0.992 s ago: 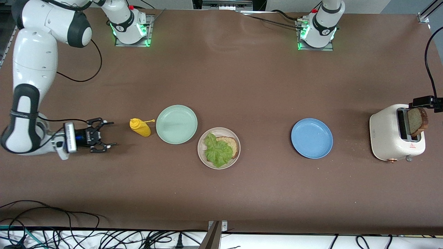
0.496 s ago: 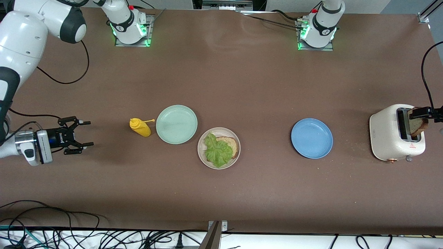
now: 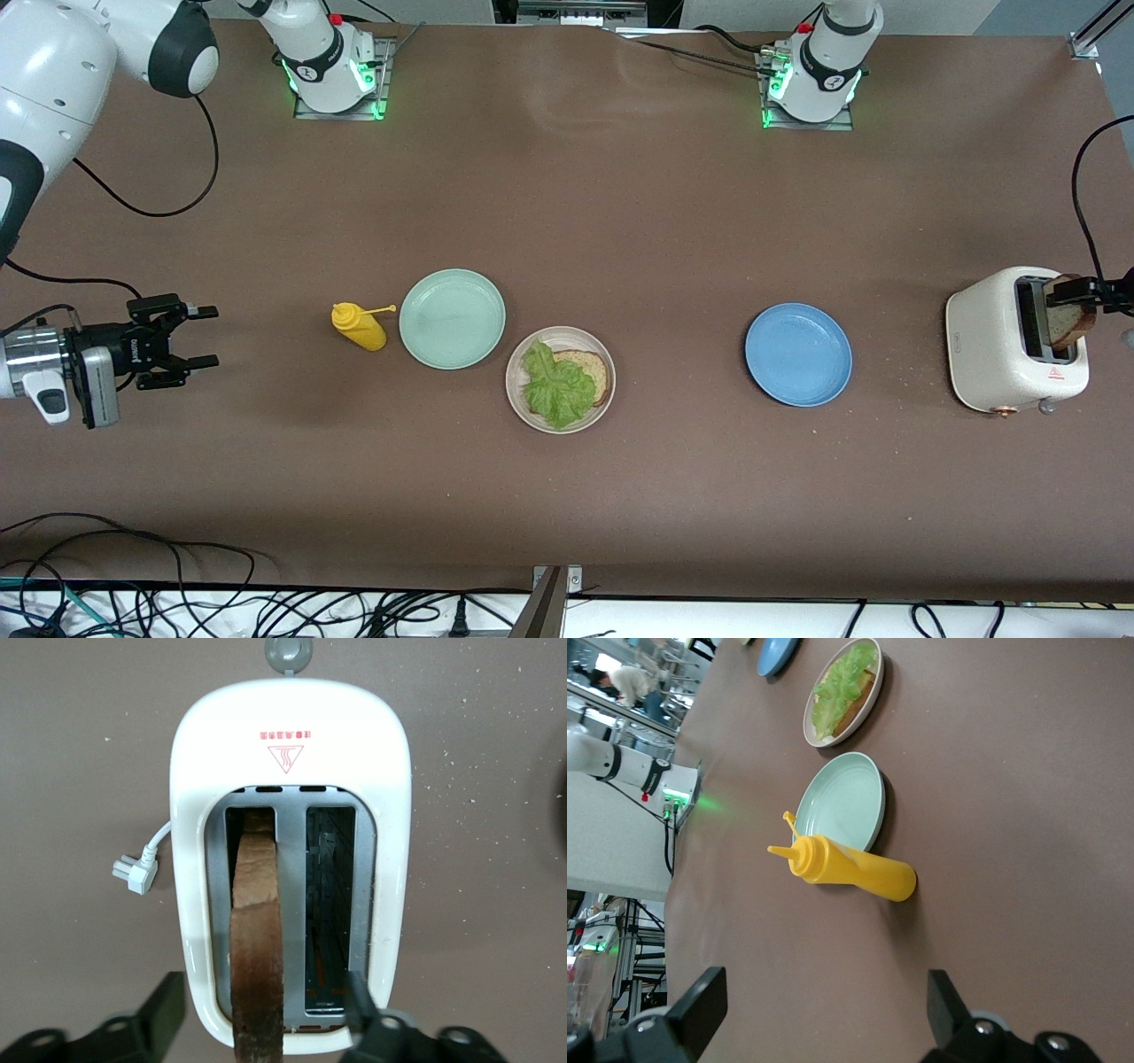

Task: Make sandwich on beige plate with both arms
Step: 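Release the mustard bottle while the left gripper reaches the toaster bread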

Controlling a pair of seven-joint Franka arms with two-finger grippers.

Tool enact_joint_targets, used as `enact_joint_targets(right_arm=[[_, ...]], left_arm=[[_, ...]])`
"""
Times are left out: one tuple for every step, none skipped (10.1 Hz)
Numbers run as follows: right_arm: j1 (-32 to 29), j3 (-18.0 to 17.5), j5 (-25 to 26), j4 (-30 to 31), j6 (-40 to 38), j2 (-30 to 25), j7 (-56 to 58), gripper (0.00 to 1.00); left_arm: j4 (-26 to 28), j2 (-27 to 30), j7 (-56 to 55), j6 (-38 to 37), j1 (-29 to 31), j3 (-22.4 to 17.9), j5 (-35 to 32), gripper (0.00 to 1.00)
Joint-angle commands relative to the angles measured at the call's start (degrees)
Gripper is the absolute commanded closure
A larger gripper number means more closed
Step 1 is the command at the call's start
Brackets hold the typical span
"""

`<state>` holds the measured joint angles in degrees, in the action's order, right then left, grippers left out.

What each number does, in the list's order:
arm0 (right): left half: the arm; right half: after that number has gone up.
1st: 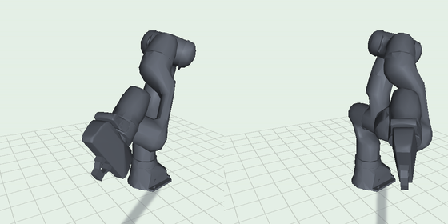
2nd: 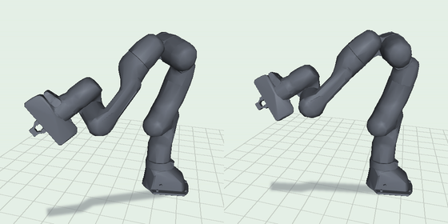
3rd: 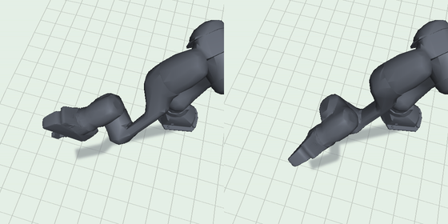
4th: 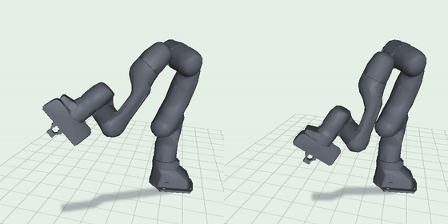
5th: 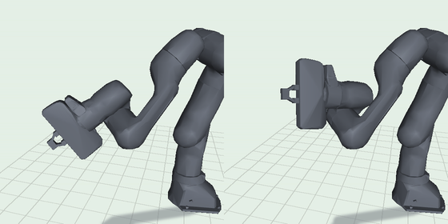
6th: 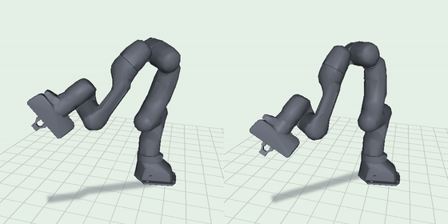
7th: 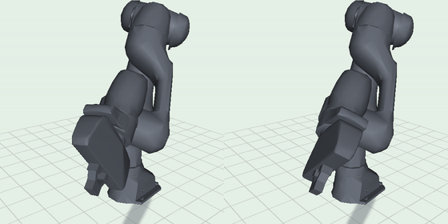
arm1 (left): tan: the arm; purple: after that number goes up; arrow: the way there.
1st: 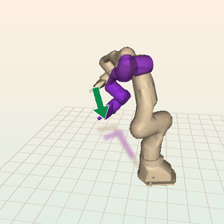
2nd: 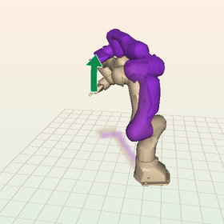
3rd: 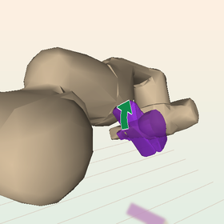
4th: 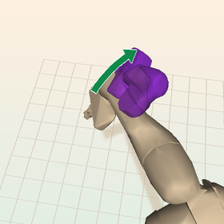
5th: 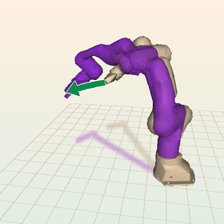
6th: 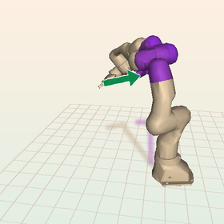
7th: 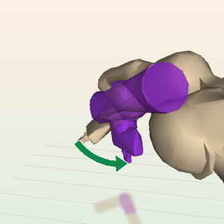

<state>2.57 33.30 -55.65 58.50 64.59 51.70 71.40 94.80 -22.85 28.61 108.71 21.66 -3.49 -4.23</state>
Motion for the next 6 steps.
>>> enact_joint_targets(right_arm=[[4.36,0.63,10.26,0.65,2.99,-7.37,-8.44,0.0],[4.64,-2.25,16.57,2.39,5.44,-11.32,-12.65,0.0],[4.38,-7.85,24.46,3.89,8.42,-15.36,-17.57,0.0],[4.2,-12.95,32.81,6.51,10.8,-19.32,-22.4,0.0],[4.11,-17.26,38.55,10.89,14.39,-23.79,-28.28,0.0],[4.11,-19.13,40.95,17.03,17.47,-28.27,-34.43,0.0]], left_arm=[[0.48,0.52,0.66,0.1,-0.21,0.51,-2.01,1.0],[0.22,0.61,2.31,0.01,-0.13,0.59,-2.01,1.0],[-0.13,0.61,4.59,0.01,-0.13,0.51,-2.01,1.0],[-0.66,0.61,5.14,0.01,-0.21,0.59,-2.01,1.0],[-1.01,0.7,5.93,-0.08,-0.21,0.68,-2.01,1.0],[-2.5,0.7,9.5,-0.08,-0.13,0.68,-2.01,1.0]])
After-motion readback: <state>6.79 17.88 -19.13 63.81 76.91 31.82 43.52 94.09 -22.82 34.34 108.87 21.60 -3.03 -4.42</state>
